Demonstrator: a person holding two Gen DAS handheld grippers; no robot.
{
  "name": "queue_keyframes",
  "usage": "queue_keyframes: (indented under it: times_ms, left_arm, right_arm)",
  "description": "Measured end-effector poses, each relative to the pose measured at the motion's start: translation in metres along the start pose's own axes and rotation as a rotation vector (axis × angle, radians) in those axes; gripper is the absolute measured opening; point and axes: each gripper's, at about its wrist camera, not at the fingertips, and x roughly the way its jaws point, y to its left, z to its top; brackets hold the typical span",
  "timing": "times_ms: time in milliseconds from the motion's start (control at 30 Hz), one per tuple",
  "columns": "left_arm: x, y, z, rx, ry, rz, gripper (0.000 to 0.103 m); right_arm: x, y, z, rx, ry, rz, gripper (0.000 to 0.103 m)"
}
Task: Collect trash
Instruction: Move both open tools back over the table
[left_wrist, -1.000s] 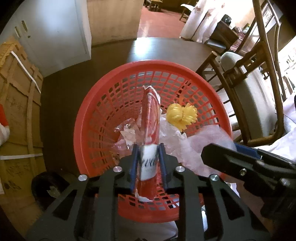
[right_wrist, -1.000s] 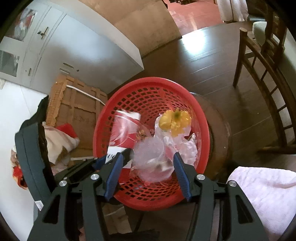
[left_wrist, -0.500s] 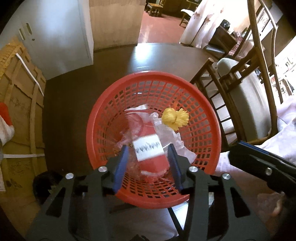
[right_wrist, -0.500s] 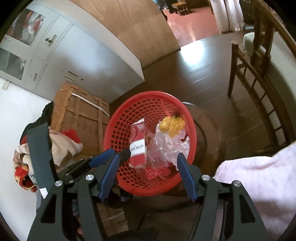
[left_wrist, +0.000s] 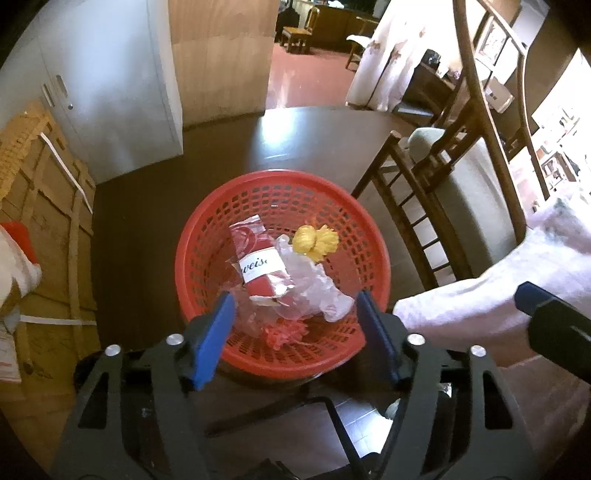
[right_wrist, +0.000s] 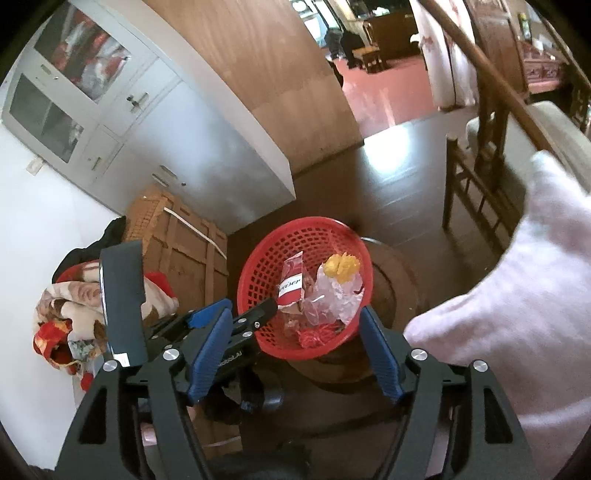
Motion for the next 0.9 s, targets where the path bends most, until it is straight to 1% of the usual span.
queue_keyframes:
  times_ms: [33,100,133,167,200,267,367,467,500,533,600,667,700,733,900]
  left_arm:
    - [-0.007,-0.005,-0.002,0.005,0.002,0.007,0.068]
    - [-0.022,-0.013,-0.004,0.013,-0.013,-0.006,0.068]
    - [-0.035,-0.020,-0.006,0.026,-0.037,-0.021,0.071]
    - [-0.044,-0.026,-0.007,0.040,-0.054,-0.026,0.076]
    - [-0.054,-0.031,-0.008,0.053,-0.073,-0.027,0.079]
    - [-0.079,-0.046,-0.011,0.085,-0.140,-0.031,0.085]
    - [-0.104,-0.069,-0.017,0.140,-0.203,-0.044,0.088]
    - [-0.117,-0.098,-0.025,0.220,-0.221,-0.072,0.088]
    - [-0.120,-0.110,-0.028,0.246,-0.223,-0.076,0.088]
    - [-0.124,-0.124,-0.032,0.279,-0.228,-0.081,0.088]
    - [-0.131,-0.147,-0.041,0.323,-0.239,-0.106,0.090]
    - [-0.139,-0.173,-0.052,0.368,-0.250,-0.140,0.094]
    - [-0.143,-0.188,-0.059,0.397,-0.252,-0.156,0.095]
    - [-0.145,-0.200,-0.065,0.421,-0.252,-0.167,0.095]
    - [-0.150,-0.259,-0.096,0.571,-0.241,-0.195,0.096]
  right_arm:
    - [-0.007,0.000,-0.002,-0.006,-0.006,-0.005,0.071]
    - [-0.026,0.000,-0.007,-0.016,-0.032,-0.012,0.073]
    - [-0.039,-0.001,-0.011,-0.017,-0.052,-0.018,0.076]
    - [-0.052,-0.002,-0.015,-0.016,-0.074,-0.026,0.077]
    - [-0.066,-0.003,-0.020,-0.018,-0.097,-0.035,0.078]
    - [-0.088,-0.006,-0.030,-0.031,-0.127,-0.054,0.078]
    - [-0.121,-0.012,-0.046,-0.046,-0.173,-0.100,0.080]
    - [-0.158,-0.031,-0.065,-0.011,-0.217,-0.184,0.083]
    - [-0.174,-0.039,-0.073,0.009,-0.242,-0.222,0.089]
    - [-0.188,-0.046,-0.080,0.026,-0.270,-0.257,0.091]
    - [-0.217,-0.060,-0.096,0.050,-0.317,-0.335,0.091]
    - [-0.239,-0.073,-0.110,0.074,-0.347,-0.414,0.091]
    - [-0.257,-0.085,-0.122,0.101,-0.370,-0.466,0.094]
    - [-0.270,-0.094,-0.131,0.127,-0.387,-0.498,0.097]
    - [-0.328,-0.144,-0.177,0.266,-0.454,-0.638,0.097]
